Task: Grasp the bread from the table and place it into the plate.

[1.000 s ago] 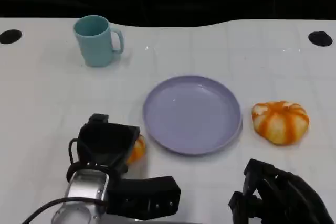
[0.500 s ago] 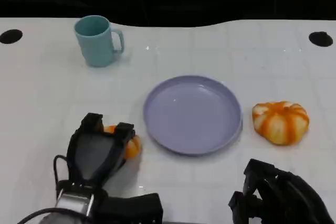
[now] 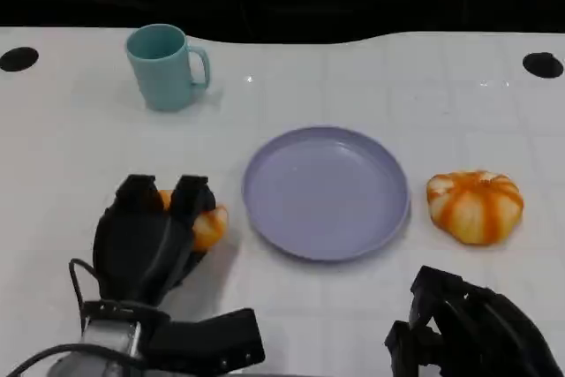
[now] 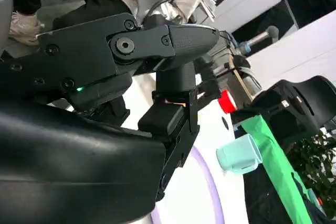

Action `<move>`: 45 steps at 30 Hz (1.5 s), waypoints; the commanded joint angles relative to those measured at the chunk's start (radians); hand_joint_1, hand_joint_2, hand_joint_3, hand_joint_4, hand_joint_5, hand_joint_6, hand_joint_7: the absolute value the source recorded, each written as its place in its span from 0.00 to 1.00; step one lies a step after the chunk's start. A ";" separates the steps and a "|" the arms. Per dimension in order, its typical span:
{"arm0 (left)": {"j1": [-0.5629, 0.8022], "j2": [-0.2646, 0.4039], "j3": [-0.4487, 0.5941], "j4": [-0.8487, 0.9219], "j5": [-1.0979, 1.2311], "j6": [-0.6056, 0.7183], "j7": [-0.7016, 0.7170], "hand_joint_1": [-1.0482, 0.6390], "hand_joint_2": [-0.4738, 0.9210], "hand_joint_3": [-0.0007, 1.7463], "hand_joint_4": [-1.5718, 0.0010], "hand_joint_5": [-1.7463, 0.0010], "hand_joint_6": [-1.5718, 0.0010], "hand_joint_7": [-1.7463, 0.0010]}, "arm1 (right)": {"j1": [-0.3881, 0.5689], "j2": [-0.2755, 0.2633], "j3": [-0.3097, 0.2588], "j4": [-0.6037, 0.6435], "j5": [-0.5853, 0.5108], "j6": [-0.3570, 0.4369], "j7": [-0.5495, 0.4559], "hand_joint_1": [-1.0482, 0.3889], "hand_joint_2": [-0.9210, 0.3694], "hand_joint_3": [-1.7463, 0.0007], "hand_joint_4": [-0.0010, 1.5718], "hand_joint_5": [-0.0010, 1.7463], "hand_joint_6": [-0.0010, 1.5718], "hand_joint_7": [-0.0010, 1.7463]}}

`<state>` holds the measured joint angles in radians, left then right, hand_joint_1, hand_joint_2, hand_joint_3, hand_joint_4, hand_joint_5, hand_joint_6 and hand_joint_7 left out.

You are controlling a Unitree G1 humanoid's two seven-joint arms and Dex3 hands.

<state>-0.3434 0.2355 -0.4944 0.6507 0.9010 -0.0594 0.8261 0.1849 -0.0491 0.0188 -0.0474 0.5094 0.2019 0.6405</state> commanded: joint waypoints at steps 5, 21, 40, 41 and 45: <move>0.036 0.056 0.079 -0.233 -0.026 0.023 -0.080 0.50 0.57 0.67 0.40 0.00 0.56 0.00 | 0.003 -0.014 -0.017 0.001 0.008 -0.004 0.006 0.22 0.00 0.86 0.57 0.92 0.49 0.81; -0.078 0.021 0.102 -0.271 -0.098 -0.072 -0.224 0.51 0.50 0.81 0.36 0.00 0.52 0.00 | 0.016 -0.018 -0.017 -0.016 0.015 0.028 -0.001 0.22 0.00 0.87 0.56 0.93 0.50 0.81; -0.275 -0.100 0.007 0.052 -0.068 -0.198 -0.210 0.49 0.52 0.72 0.37 0.00 0.52 0.01 | 0.001 -0.010 -0.010 0.007 0.002 0.021 0.000 0.21 0.00 0.87 0.58 0.90 0.50 0.81; -0.289 -0.106 -0.003 0.073 -0.063 -0.199 -0.212 0.48 0.52 0.72 0.37 0.00 0.52 0.00 | 0.002 -0.010 -0.010 0.005 0.002 0.023 -0.001 0.22 0.00 0.87 0.58 0.90 0.50 0.81; -0.344 -0.137 -0.029 0.165 -0.068 -0.215 -0.220 0.48 0.54 0.70 0.38 0.00 0.53 0.00 | 0.009 -0.007 -0.011 -0.008 0.009 0.029 -0.005 0.22 0.00 0.88 0.58 0.90 0.50 0.81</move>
<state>-0.6423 0.1076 -0.5112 0.7655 0.8334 -0.2601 0.6074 0.1871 -0.0477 0.0149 -0.0415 0.5109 0.2320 0.6380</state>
